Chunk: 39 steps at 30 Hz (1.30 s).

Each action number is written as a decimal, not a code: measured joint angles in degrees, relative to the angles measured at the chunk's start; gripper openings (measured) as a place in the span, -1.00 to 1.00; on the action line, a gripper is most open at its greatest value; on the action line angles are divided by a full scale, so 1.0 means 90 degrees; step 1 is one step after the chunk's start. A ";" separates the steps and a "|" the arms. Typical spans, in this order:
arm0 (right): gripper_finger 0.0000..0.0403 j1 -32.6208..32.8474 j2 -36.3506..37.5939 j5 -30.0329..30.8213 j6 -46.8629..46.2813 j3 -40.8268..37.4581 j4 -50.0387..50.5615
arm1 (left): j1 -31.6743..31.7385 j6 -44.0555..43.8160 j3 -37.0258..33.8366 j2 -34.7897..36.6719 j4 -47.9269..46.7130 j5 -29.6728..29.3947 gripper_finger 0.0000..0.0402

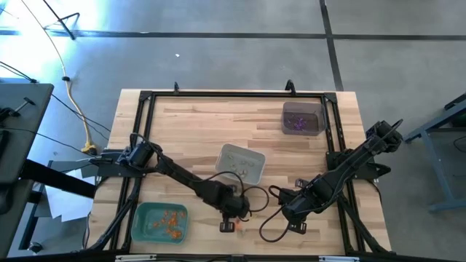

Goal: Sort Halloween decoration
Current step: Put the orange spider toy into the green bin

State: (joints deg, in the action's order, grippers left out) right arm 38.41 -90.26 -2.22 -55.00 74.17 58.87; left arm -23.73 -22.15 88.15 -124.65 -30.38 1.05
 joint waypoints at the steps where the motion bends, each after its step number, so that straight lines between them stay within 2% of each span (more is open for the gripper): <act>1: -0.50 0.0000 0.0000 0.0010 0.0000 0.0000 0.0000 | 0.0001 0.0021 0.0068 -0.0002 -0.0186 -0.0026 -1.00; 9: -0.50 0.0000 0.0000 0.0049 0.0002 0.0000 0.0002 | 0.0053 0.0045 0.0513 0.0081 -0.1414 -0.0065 -1.00; 16: -0.50 -0.0017 0.0000 0.0059 0.0002 0.0000 0.0045 | 0.0063 0.0214 0.1046 0.0673 -0.2323 -0.0442 -1.00; 23: -0.50 -0.0018 0.0000 0.0062 0.0003 0.0000 0.0049 | 0.0048 0.0210 0.1147 0.1441 -0.2268 -0.0843 -1.00; 35: -0.50 -0.0017 0.0000 0.0316 0.0002 0.0000 0.0040 | -0.0122 0.0123 0.1073 0.1149 -0.2175 -0.0703 -0.99; 39: -0.50 -0.0012 0.0002 0.0319 0.0002 0.0000 0.0027 | -0.0160 -0.0157 0.0778 0.1028 -0.1930 -0.0696 -0.90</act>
State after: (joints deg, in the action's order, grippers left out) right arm 38.30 -90.24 0.65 -54.98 74.17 59.11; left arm -25.17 -23.57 95.15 -115.39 -47.75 -5.22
